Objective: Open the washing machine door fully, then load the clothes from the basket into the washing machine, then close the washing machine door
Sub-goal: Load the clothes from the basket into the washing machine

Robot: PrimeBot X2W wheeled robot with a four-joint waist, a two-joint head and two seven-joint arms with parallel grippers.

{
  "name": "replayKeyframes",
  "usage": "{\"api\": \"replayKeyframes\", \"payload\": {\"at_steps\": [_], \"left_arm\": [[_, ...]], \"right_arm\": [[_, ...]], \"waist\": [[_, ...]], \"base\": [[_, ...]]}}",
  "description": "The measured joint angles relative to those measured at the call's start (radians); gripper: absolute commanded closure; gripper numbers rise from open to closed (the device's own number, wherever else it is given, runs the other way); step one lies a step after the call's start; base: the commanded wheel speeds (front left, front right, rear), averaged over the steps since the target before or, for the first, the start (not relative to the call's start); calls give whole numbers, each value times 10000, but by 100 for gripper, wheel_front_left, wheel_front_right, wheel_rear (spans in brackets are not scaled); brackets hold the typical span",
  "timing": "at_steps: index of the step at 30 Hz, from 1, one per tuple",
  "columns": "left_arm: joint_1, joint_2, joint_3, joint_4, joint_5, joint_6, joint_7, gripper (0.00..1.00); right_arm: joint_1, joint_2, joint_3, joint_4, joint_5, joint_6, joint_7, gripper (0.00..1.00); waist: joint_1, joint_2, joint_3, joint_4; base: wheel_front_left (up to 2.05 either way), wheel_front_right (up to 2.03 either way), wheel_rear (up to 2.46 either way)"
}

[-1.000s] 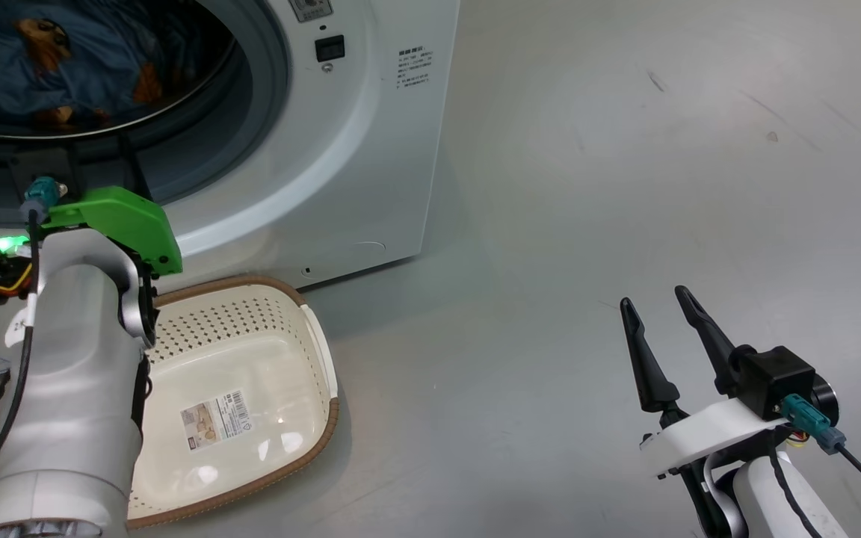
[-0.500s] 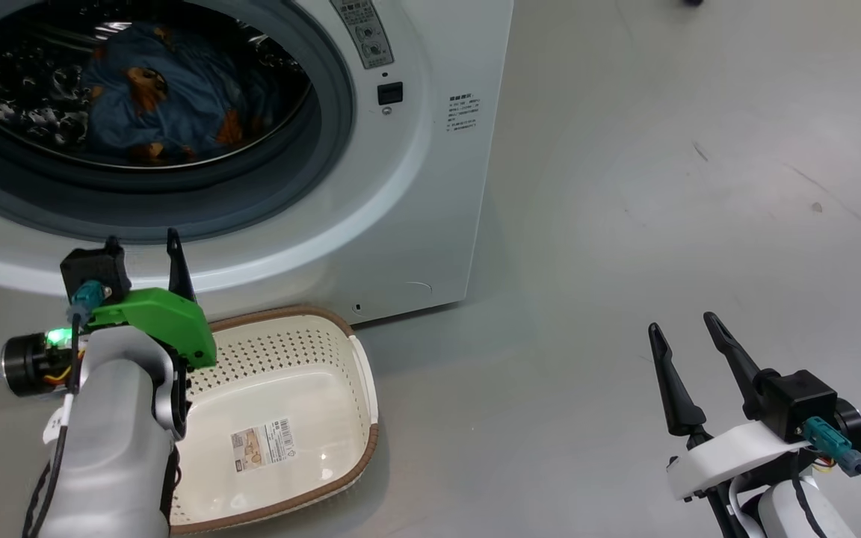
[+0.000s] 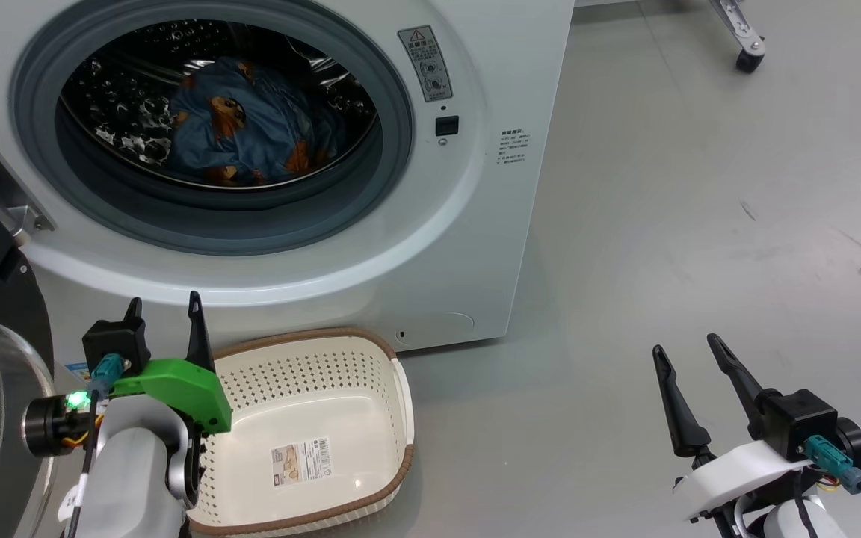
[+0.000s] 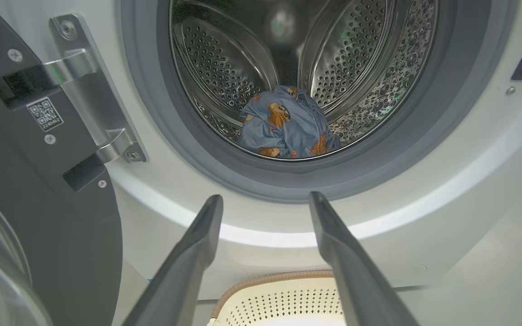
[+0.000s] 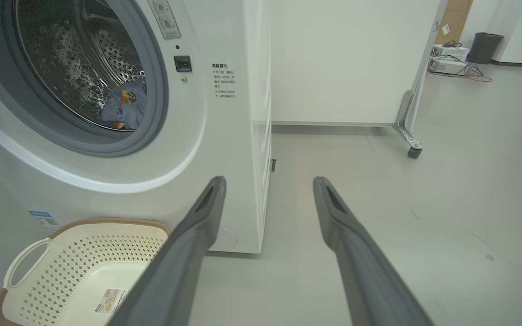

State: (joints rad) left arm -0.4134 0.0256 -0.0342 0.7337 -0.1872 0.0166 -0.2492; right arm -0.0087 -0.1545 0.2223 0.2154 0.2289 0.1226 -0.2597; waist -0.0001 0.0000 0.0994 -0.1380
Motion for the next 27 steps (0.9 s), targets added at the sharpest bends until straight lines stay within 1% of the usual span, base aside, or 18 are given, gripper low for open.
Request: {"api": "replayKeyframes", "payload": {"at_steps": [5,9,14,18,27], "left_arm": [[728,2,21,-683,-232,0,0,0],[1360,2,-2,-1241,-270,-82,0,0],[2008,6,-25,-2011,-940,-84,0,0],[2532,8,-29,-2485,-1124,-71,0,0],[3728,27,-121,-3634,-1244,150,-2,0]], "right_arm": [[39,-17,98,2,-10,0,0,0],[367,-117,36,6,-10,0,0,0],[611,-238,-88,8,-10,0,0,0],[632,-326,-117,-8,-12,0,0,0],[854,-378,-219,-100,-12,0,0,0]], "waist": [[0,0,-337,146],[0,0,-624,218],[0,0,-899,332],[0,0,-1042,426],[0,0,-1144,604]], "base": [[0,0,0],[0,0,0],[0,0,0],[0,0,0],[0,0,0]]}}
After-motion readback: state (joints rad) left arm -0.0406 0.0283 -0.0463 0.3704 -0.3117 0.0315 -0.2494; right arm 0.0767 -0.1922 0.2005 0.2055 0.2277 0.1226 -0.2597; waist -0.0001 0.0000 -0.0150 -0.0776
